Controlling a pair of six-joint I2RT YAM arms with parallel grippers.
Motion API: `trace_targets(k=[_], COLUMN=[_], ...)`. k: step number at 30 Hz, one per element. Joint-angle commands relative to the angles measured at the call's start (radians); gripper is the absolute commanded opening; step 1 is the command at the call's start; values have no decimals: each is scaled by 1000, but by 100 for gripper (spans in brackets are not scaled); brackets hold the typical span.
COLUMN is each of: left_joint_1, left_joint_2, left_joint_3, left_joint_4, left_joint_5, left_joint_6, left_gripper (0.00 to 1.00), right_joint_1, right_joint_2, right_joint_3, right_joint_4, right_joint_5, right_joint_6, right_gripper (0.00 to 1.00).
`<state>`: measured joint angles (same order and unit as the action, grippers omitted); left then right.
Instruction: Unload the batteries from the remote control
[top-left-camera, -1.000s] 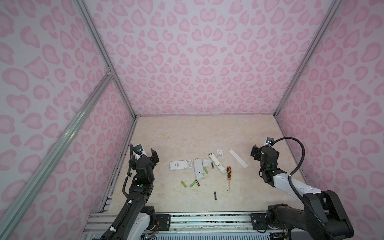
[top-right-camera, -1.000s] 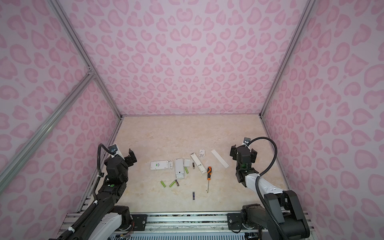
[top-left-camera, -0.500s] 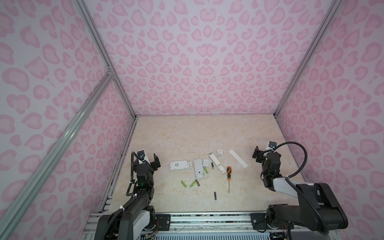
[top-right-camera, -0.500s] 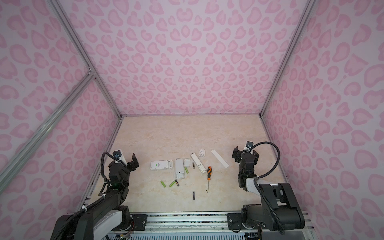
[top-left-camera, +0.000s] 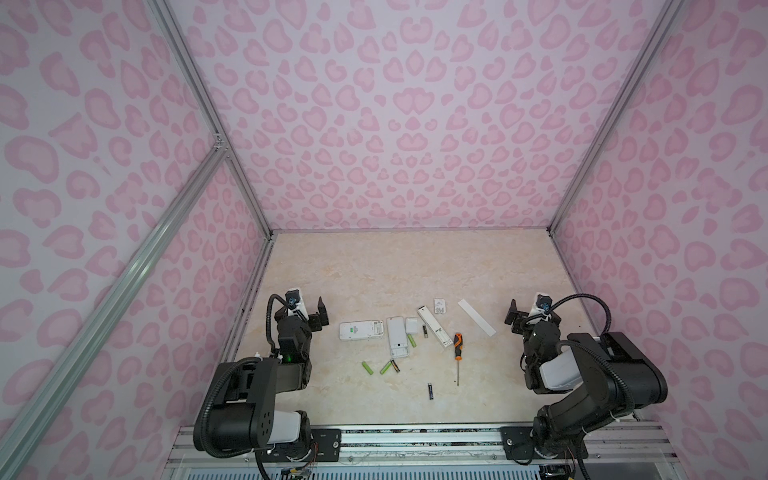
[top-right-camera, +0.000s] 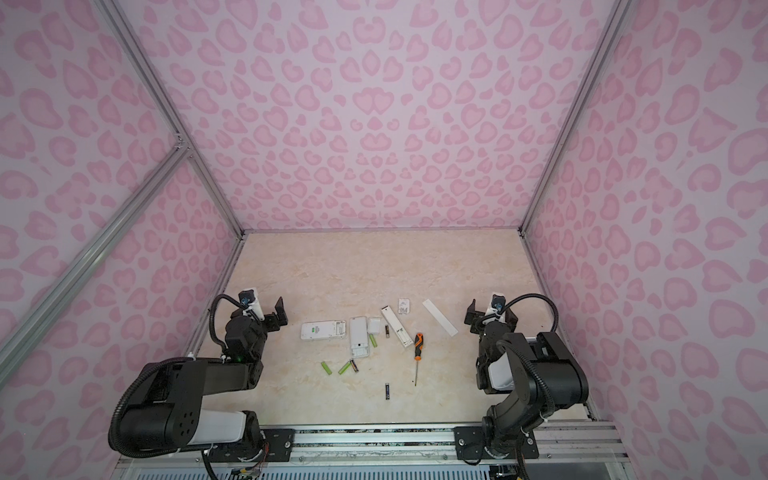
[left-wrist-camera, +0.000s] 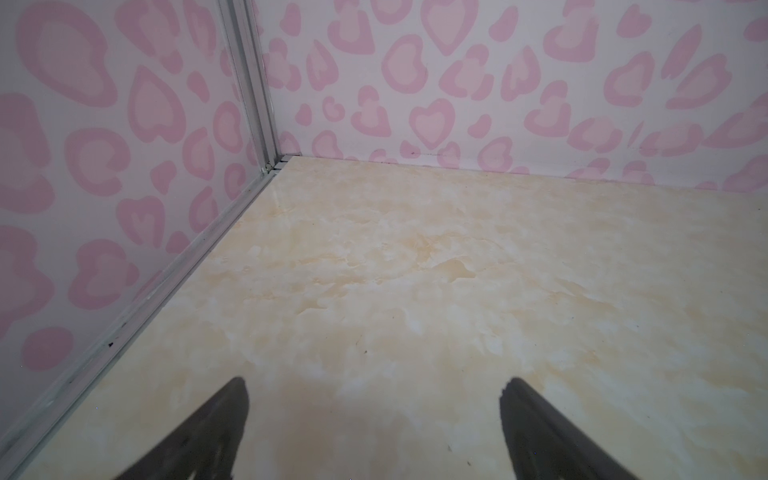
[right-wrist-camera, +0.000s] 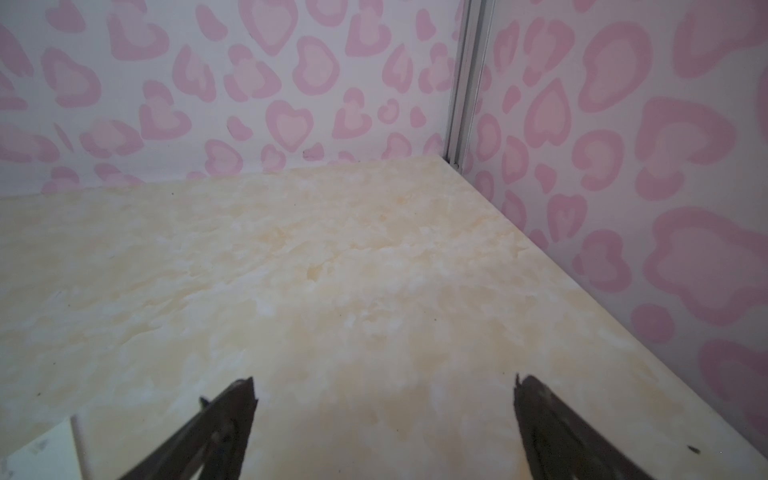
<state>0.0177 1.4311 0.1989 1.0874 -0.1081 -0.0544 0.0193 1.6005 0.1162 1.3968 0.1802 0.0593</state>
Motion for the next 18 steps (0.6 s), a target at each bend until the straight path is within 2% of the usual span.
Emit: trace_targets(k=[1, 3, 7, 18], left_joint_1=[3, 3, 4, -4], left_joint_2=[27, 35, 44, 42], left_joint_3=[36, 52, 129, 127], left_joint_4=[56, 41, -105, -101], left_joint_5=[32, 30, 13, 3], left_joint_6=[-6, -9, -10, -2], left_gripper=[97, 97, 97, 97], right_joint_1=[-1, -1, 1, 26], right_joint_2=[-6, -18, -39, -32], right_joint_3=[14, 41, 119, 176], right_joint_4=[53, -12, -192, -283], right_joint_5=[10, 42, 103, 138], right_joint_6=[-8, 4, 29, 8], right_gripper=[98, 98, 98, 98])
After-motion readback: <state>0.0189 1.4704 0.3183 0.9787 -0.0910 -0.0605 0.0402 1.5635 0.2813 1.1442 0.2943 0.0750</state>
